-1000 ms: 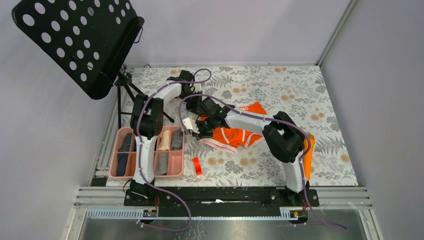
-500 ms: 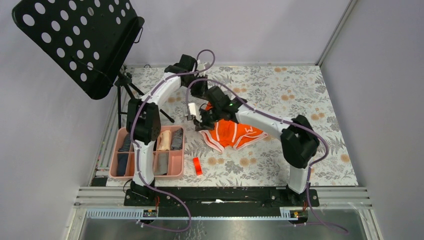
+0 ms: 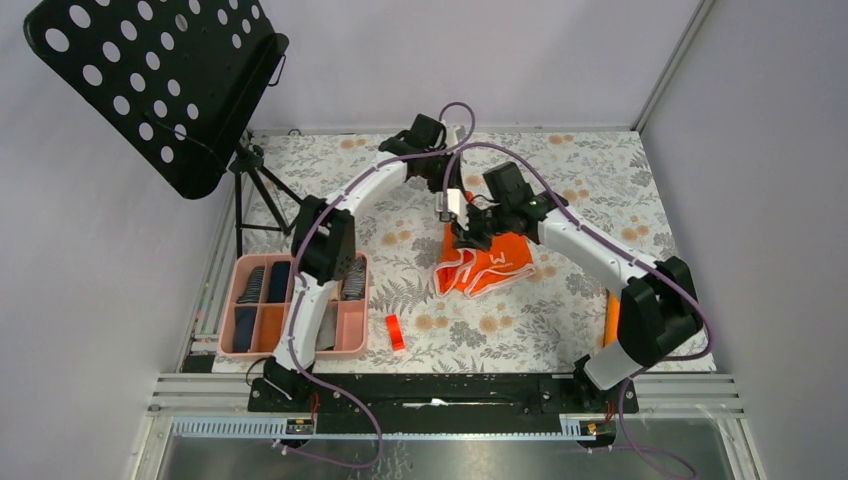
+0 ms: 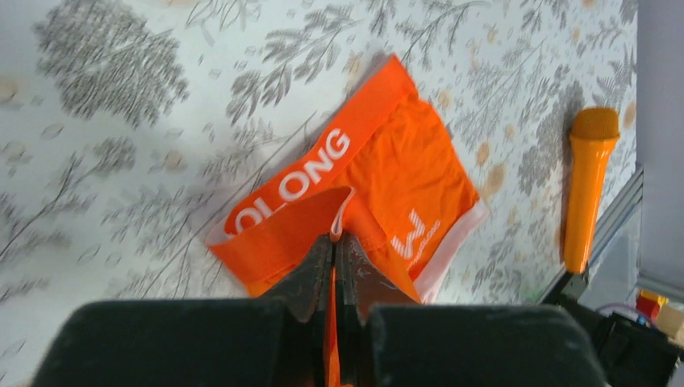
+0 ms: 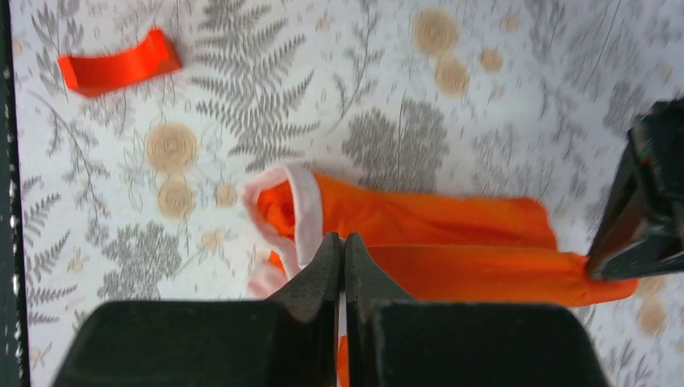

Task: Roll the underwear
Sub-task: Fold the underwear at the center of the board.

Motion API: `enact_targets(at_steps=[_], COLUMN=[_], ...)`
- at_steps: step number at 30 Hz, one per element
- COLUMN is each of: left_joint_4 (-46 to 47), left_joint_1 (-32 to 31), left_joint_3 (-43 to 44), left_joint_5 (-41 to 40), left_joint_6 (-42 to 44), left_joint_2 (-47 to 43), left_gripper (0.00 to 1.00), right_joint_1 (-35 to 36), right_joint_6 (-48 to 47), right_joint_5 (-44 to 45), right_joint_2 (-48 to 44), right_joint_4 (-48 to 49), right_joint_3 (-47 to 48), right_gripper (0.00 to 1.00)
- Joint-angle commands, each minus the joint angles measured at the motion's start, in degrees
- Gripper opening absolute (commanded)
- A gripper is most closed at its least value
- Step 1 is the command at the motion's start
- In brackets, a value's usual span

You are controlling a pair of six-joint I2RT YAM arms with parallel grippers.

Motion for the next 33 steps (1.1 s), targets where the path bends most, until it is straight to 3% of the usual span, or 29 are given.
enact_targets(at_steps=[1, 13, 25, 33], left_joint_4=[7.41, 15.06, 18.79, 20.13], left_joint_1=[-2.41, -6.39, -7.36, -7.35], left_joint_3=[6.93, 14.38, 14.49, 14.63], left_joint_5=[-3.0, -4.67, -1.49, -2.41], left_joint_6=[-4.12, -5.18, -7.68, -8.14], left_joint_2=[3.32, 9.41, 7.97, 8.82], left_gripper=[0.0, 0.0, 0.0, 0.0], right_joint_1=[-4.14, -17.33, -18.53, -18.95], right_joint_6=[-3.57, -1.91, 6.92, 7.66], right_joint_5=[0.86, -0.81, -3.52, -1.29], right_joint_2=[-5.85, -9.66, -13.96, -15.83], right_joint_4=[-3.55, -3.52, -2.96, -4.15], right_joint_3=[-5.38, -11.68, -10.09, -11.69], right_gripper=[0.0, 0.0, 0.0, 0.0])
